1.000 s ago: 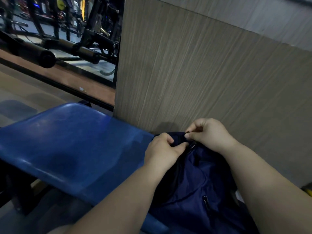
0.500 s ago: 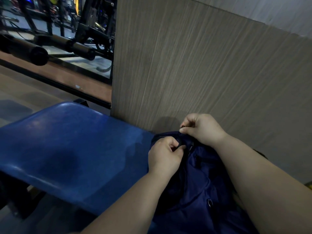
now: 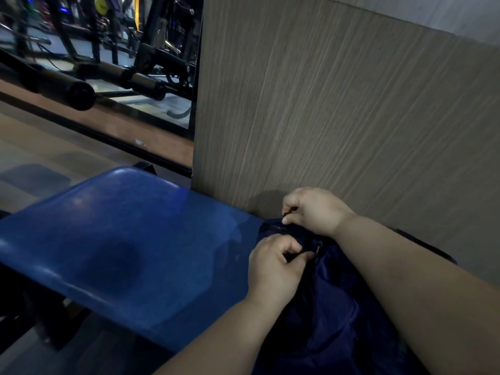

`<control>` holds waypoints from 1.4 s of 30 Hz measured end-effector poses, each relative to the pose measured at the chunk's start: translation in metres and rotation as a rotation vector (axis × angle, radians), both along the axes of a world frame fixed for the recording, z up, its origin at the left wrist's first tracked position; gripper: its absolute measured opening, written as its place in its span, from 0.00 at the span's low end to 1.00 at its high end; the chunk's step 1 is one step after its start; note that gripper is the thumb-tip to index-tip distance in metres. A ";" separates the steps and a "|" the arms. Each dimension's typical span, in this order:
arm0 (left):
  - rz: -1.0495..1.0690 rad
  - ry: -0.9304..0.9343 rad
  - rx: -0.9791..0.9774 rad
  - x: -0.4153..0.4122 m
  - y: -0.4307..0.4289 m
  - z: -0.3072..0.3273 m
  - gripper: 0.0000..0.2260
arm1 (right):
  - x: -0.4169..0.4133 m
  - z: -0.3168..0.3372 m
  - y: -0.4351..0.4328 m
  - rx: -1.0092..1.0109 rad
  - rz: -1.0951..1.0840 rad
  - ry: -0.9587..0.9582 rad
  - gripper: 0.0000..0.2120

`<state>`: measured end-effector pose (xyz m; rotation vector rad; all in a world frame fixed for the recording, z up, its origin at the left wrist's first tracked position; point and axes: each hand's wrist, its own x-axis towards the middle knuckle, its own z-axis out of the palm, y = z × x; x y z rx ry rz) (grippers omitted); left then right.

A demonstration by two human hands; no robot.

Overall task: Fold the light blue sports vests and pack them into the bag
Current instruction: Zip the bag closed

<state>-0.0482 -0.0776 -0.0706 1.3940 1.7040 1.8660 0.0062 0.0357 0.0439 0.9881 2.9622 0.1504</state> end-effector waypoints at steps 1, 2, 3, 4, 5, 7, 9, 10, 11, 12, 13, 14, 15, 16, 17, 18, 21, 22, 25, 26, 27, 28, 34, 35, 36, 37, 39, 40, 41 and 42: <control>0.007 -0.001 0.014 -0.001 0.000 -0.002 0.10 | -0.004 -0.001 0.000 0.014 0.011 -0.017 0.08; 0.006 -0.011 0.018 -0.002 0.000 -0.004 0.11 | -0.007 -0.003 0.000 0.030 0.014 -0.033 0.08; -0.003 -0.017 0.019 -0.003 0.001 -0.005 0.12 | -0.010 -0.006 0.000 0.043 0.011 -0.046 0.08; -0.012 -0.011 0.005 -0.004 0.002 -0.006 0.12 | -0.012 -0.008 0.000 0.053 0.000 -0.051 0.08; -0.028 -0.005 -0.022 -0.006 0.003 -0.007 0.11 | -0.014 -0.010 -0.001 0.056 -0.015 -0.045 0.09; -0.104 -0.062 -0.095 -0.012 0.003 -0.003 0.10 | -0.014 -0.013 -0.002 0.034 -0.075 -0.001 0.09; -0.147 -0.193 -0.154 -0.023 0.006 0.001 0.11 | -0.009 -0.013 -0.002 -0.022 -0.180 0.108 0.12; -0.123 -0.264 -0.180 -0.031 0.010 0.002 0.11 | -0.006 -0.012 -0.003 -0.072 -0.259 0.165 0.15; -0.077 -0.326 -0.201 -0.038 0.014 0.001 0.11 | -0.002 -0.010 -0.006 -0.121 -0.338 0.195 0.17; -0.022 -0.373 -0.226 -0.046 0.020 -0.003 0.09 | 0.002 -0.008 -0.008 -0.153 -0.400 0.166 0.19; 0.009 -0.406 -0.262 -0.052 0.025 -0.006 0.08 | 0.005 -0.006 -0.012 -0.170 -0.429 0.080 0.21; 0.009 -0.430 -0.307 -0.057 0.030 -0.009 0.11 | 0.007 -0.004 -0.018 -0.187 -0.446 -0.022 0.24; -0.022 -0.450 -0.344 -0.059 0.034 -0.012 0.15 | 0.007 -0.004 -0.024 -0.200 -0.450 -0.103 0.25; -0.067 -0.465 -0.375 -0.060 0.038 -0.013 0.18 | 0.008 -0.005 -0.030 -0.209 -0.446 -0.147 0.25; -0.117 -0.470 -0.395 -0.059 0.040 -0.013 0.21 | 0.008 -0.006 -0.033 -0.211 -0.434 -0.158 0.22; -0.161 -0.459 -0.409 -0.057 0.042 -0.012 0.22 | 0.008 -0.009 -0.034 -0.210 -0.430 -0.149 0.20; -0.231 -0.374 -0.441 -0.050 0.046 -0.013 0.23 | 0.012 -0.014 -0.040 -0.208 -0.447 -0.059 0.17; -0.218 -0.353 -0.433 -0.049 0.047 -0.013 0.21 | 0.014 -0.016 -0.041 -0.200 -0.450 -0.021 0.17; -0.130 -0.369 -0.409 -0.046 0.050 -0.008 0.17 | 0.021 -0.020 -0.047 -0.168 -0.431 0.077 0.15; -0.103 -0.366 -0.417 -0.044 0.050 -0.006 0.19 | 0.023 -0.021 -0.049 -0.161 -0.423 0.103 0.14; -0.082 -0.357 -0.426 -0.043 0.050 -0.005 0.19 | 0.025 -0.022 -0.051 -0.156 -0.416 0.132 0.12; -0.066 -0.349 -0.432 -0.041 0.049 -0.002 0.19 | 0.027 -0.022 -0.053 -0.156 -0.411 0.156 0.12; -0.063 -0.426 -0.376 -0.041 0.040 0.011 0.07 | 0.031 -0.021 -0.065 -0.117 -0.339 0.249 0.09; -0.064 -0.467 -0.346 -0.039 0.038 0.014 0.07 | 0.031 -0.021 -0.067 -0.111 -0.333 0.252 0.09; -0.061 -0.524 -0.312 -0.036 0.036 0.016 0.07 | 0.031 -0.020 -0.068 -0.106 -0.332 0.255 0.10; -0.047 -0.589 -0.284 -0.035 0.035 0.016 0.07 | 0.032 -0.019 -0.069 -0.102 -0.333 0.260 0.10; 0.010 -0.687 -0.263 -0.036 0.036 0.013 0.06 | 0.035 -0.017 -0.071 -0.098 -0.334 0.268 0.10; 0.039 -0.730 -0.256 -0.038 0.038 0.009 0.05 | 0.037 -0.016 -0.072 -0.098 -0.333 0.269 0.09; 0.061 -0.784 -0.245 -0.042 0.040 0.005 0.05 | 0.039 -0.016 -0.072 -0.099 -0.329 0.273 0.09; 0.080 -0.825 -0.246 -0.045 0.042 0.000 0.05 | 0.040 -0.016 -0.073 -0.106 -0.325 0.277 0.09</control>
